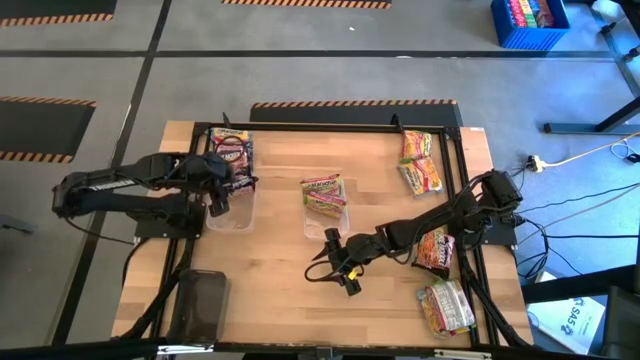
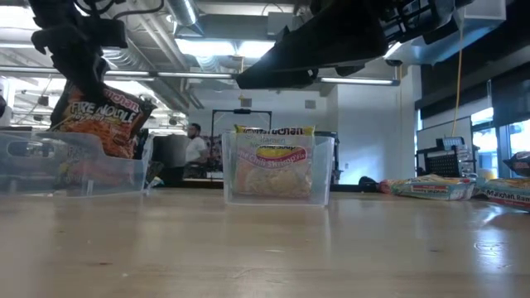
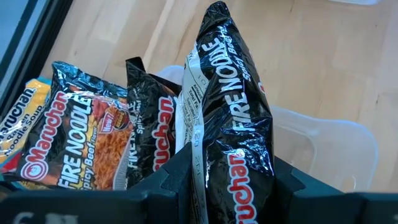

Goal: Sort Maruchan noodles
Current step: Put the black noodle pack into the left transparent bin

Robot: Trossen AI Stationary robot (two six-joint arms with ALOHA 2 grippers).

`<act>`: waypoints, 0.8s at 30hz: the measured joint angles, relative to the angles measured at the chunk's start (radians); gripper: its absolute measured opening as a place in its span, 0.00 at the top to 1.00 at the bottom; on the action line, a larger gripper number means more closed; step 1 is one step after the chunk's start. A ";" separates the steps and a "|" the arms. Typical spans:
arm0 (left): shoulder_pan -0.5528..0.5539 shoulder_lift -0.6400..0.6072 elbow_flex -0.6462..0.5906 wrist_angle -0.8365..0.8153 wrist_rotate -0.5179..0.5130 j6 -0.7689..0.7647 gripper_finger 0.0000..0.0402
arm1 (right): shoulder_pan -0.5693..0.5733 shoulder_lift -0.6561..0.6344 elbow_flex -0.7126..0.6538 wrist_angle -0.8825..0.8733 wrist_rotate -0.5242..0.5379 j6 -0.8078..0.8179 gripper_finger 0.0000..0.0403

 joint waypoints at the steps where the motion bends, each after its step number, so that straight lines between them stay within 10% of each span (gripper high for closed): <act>1: 0.004 0.000 0.000 0.001 0.000 0.000 0.71 | 0.000 0.000 0.000 0.000 0.000 0.000 0.34; 24: 0.133 0.168 -0.014 0.066 0.085 0.060 0.71 | 0.000 0.000 0.000 0.002 0.000 0.003 0.34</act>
